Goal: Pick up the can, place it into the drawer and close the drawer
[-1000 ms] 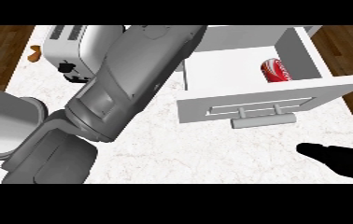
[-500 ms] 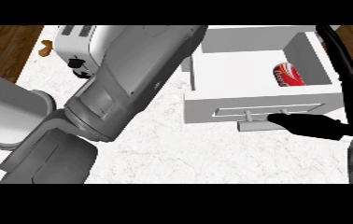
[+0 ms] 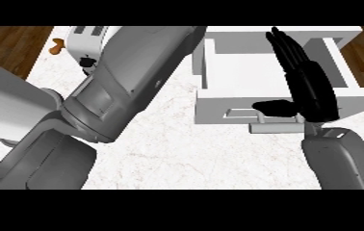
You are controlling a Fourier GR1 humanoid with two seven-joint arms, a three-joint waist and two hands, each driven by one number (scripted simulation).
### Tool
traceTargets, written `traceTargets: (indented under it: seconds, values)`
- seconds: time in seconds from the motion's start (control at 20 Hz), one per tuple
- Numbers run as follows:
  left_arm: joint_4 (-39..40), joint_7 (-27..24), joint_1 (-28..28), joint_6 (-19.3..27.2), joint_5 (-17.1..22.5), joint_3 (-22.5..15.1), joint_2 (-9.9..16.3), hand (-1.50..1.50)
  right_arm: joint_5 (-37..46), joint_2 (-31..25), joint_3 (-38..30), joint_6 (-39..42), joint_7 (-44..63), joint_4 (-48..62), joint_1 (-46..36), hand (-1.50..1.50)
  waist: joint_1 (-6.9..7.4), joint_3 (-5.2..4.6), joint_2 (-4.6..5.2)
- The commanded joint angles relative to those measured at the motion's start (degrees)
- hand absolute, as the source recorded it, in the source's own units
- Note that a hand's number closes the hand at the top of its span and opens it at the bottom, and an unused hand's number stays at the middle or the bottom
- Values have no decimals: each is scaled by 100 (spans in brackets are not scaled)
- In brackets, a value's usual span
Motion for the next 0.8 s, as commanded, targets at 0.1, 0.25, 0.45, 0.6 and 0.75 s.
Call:
traceTargets:
  seconds: [0.1, 0.25, 0.45, 0.6, 0.75]
  values:
    - [-162, -8, 207, -203, -71, 106, 174, -150, 700, 284, 182, -709, -392, 1462, -533, -150, 87, -3, -52]
    - [-208, -154, 383, -180, -80, 162, 196, -150, 817, 231, -68, -1084, -734, 2552, -1023, -150, 153, 0, -22]
    - [-396, -34, 570, -329, -146, 121, 425, -150, 1087, 521, -235, -1684, -708, 3688, -1776, -150, 328, -2, -11]
    - [-605, 533, 260, -200, -239, 57, 586, -150, 1313, 548, -360, -2224, -787, 4357, -2005, -150, 321, -1, -61]
    - [-862, 511, 748, -283, -257, 27, 708, -150, 1451, 622, -549, -2834, -702, 4762, -2313, -150, 409, -4, -82]
